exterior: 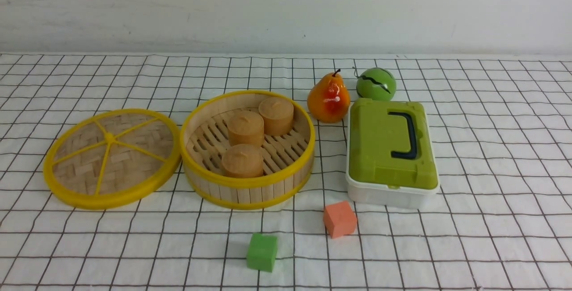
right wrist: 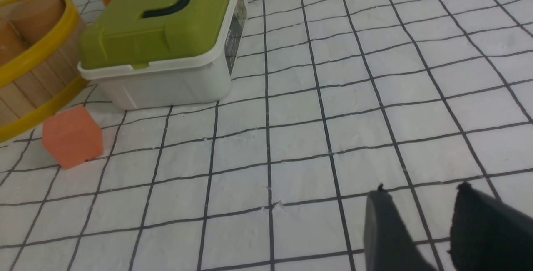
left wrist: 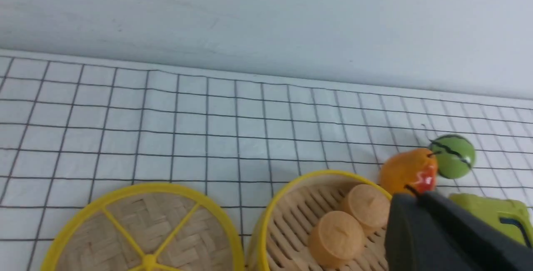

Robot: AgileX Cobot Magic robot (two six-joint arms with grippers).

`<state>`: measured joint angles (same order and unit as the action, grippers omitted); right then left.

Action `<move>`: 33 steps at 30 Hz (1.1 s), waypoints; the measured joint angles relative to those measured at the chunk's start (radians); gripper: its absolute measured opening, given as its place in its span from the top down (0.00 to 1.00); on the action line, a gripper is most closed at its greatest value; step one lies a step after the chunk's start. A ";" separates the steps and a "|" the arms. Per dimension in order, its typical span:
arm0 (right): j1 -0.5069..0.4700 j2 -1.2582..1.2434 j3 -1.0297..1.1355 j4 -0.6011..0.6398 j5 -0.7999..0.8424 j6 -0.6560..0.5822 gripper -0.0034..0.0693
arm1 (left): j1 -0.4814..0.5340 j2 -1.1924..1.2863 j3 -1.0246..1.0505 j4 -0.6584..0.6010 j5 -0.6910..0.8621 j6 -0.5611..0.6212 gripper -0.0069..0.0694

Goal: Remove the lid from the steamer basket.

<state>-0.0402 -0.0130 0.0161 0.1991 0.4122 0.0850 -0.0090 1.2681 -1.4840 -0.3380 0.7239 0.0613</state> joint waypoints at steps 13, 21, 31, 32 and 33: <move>0.000 0.000 0.000 0.000 0.000 0.000 0.62 | 0.000 -0.584 0.698 -0.075 -0.169 0.200 0.93; 0.000 0.000 0.000 0.000 0.000 0.000 0.62 | 0.000 -0.943 0.953 -0.051 -0.095 0.207 0.93; 0.000 0.000 0.000 0.000 0.000 0.000 0.62 | 0.000 -1.243 1.234 0.110 -0.364 0.141 0.93; 0.000 0.000 0.000 0.000 0.000 0.000 0.62 | 0.000 -1.263 1.272 0.144 -0.404 0.109 0.93; 0.000 0.000 0.000 0.000 0.000 0.000 0.62 | -0.001 -1.274 1.319 0.181 -0.443 0.069 0.93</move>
<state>-0.0402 -0.0130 0.0161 0.1991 0.4122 0.0850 -0.0101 -0.0057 -0.1648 -0.1573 0.2813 0.1306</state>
